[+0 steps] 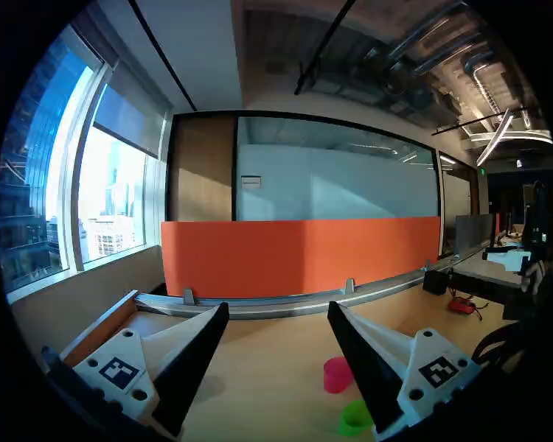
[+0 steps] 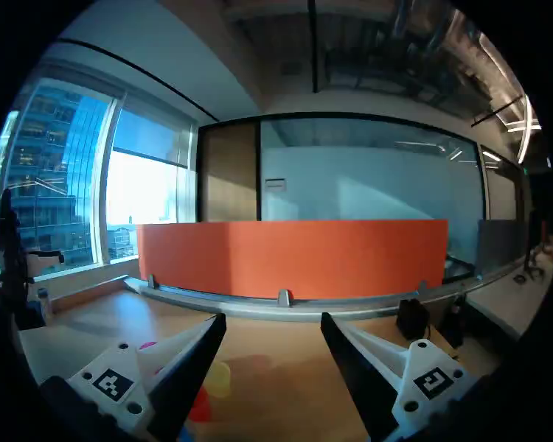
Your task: Pour water
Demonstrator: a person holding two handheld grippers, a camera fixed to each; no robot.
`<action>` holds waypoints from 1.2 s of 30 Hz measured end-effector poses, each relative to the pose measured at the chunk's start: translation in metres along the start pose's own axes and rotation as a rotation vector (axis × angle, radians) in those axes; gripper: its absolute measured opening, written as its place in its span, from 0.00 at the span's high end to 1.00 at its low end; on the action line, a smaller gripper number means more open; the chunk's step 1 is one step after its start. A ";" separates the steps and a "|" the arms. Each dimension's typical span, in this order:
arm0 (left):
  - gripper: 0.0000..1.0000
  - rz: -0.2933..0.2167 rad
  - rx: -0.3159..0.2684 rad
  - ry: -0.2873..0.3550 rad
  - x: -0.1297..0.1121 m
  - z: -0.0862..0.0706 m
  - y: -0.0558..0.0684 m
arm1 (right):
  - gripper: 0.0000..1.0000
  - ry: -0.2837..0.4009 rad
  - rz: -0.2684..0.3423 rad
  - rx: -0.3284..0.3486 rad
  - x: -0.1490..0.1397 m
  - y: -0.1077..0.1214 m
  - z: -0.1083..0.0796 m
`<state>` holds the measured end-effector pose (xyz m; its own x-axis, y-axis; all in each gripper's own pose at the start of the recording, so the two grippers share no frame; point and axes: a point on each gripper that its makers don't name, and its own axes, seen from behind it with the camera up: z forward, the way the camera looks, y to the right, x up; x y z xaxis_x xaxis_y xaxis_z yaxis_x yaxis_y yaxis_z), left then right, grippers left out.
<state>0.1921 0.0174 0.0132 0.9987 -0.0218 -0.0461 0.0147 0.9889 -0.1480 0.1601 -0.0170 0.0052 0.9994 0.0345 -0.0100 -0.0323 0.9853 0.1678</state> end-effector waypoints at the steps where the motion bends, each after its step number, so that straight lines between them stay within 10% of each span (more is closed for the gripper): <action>1: 0.00 0.002 -0.002 0.004 0.005 0.001 0.000 | 0.01 0.001 -0.003 0.002 0.004 0.000 0.001; 17: 0.00 -0.023 -0.126 0.014 0.039 0.009 0.027 | 0.01 0.010 0.001 0.109 0.038 -0.023 0.002; 36: 0.00 0.023 -0.378 0.027 0.040 -0.004 0.080 | 0.01 0.010 -0.029 0.453 0.047 -0.096 -0.023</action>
<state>0.2331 0.0954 -0.0041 0.9969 -0.0092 -0.0785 -0.0314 0.8653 -0.5002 0.2100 -0.1058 -0.0335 0.9995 0.0116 -0.0306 0.0084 0.8131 0.5821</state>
